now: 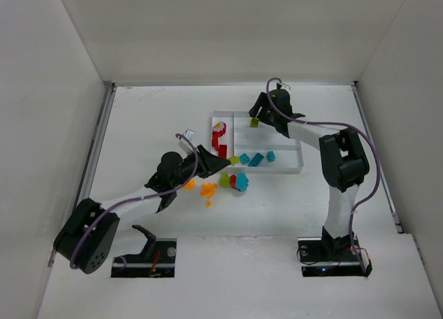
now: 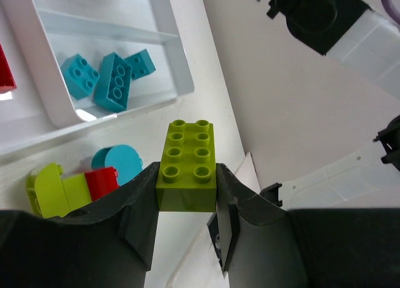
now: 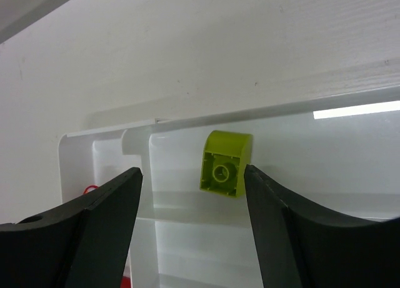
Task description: Sort the legos into containers by color
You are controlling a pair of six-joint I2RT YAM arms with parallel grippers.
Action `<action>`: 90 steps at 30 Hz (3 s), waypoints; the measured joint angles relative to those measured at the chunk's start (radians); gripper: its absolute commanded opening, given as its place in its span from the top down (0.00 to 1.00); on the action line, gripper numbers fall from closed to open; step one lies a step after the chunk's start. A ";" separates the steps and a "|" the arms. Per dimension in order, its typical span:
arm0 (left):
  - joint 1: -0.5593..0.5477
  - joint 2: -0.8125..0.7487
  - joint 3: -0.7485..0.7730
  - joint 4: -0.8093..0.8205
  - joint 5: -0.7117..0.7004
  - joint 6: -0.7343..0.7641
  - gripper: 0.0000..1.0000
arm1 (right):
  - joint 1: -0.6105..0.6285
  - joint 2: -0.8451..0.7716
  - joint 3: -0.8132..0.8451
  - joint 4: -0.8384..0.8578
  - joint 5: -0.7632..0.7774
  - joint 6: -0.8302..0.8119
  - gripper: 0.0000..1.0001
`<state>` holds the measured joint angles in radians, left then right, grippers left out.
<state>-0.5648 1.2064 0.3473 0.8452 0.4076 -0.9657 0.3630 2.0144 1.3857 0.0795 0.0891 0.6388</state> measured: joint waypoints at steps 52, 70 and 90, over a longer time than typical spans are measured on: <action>-0.009 0.952 1.185 -0.547 -0.311 0.340 0.62 | 0.129 -1.038 -0.957 0.197 0.206 0.047 0.50; -0.001 0.749 1.004 -0.529 -0.328 0.356 0.59 | 0.218 -0.948 -0.945 0.212 0.183 0.019 0.60; -0.195 0.040 0.333 -0.538 -0.566 0.352 0.93 | 0.377 -0.802 -0.979 0.223 -0.029 0.177 0.13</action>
<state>-0.7593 1.2461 0.6807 0.3073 -0.1585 -0.6132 0.7399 1.2125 0.4065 0.3023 0.0601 0.8162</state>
